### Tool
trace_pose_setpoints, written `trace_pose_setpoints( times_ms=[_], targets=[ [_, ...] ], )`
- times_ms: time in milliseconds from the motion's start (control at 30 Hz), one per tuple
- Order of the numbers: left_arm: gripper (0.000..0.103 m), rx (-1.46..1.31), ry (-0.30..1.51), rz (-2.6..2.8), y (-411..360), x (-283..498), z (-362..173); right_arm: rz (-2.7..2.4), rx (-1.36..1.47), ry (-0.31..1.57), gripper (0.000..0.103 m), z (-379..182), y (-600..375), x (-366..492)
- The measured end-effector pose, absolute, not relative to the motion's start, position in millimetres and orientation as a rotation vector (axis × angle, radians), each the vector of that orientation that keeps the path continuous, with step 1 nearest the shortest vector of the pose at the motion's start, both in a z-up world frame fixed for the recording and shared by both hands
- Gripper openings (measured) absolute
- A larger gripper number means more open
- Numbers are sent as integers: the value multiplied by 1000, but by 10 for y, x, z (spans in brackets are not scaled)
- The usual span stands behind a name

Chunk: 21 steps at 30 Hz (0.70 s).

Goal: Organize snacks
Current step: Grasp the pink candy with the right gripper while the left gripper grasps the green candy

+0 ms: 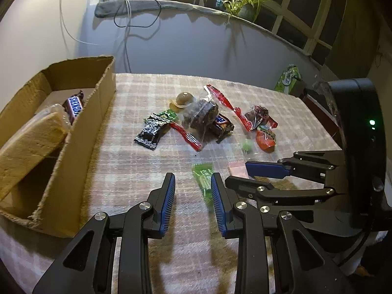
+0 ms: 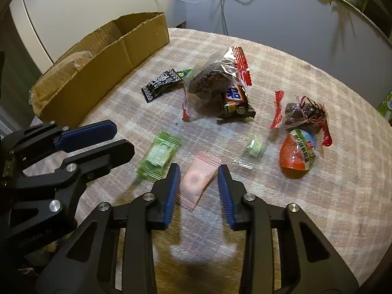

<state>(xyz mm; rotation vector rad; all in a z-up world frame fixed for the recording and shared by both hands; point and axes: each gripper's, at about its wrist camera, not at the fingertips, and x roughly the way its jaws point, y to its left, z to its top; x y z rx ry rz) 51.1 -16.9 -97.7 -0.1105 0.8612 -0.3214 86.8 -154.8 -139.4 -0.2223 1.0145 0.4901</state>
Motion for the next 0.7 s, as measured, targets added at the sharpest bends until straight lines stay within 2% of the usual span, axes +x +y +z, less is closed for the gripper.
trace_pose_setpoints(
  times_ms=[167, 300, 400, 600, 700],
  targets=[
    [29, -101, 885, -341, -254, 550, -1038, 482, -250, 1006, 33, -1397, -1603, 876],
    [30, -69, 902, -338, -343, 589, -1081, 486, -244, 1009, 26, -1392, -1708, 907],
    [39, -22, 912, -319, -436, 630, -1125, 478, -245, 1011, 25, -1391, -1778, 933],
    [39, 69, 915, -288, -565, 676, -1174, 482, -249, 1008, 22, -1393, -1828, 940],
    [31, 99, 911, -288, -600, 691, -1176, 486, -255, 1006, 21, -1392, -1819, 938]
  ],
)
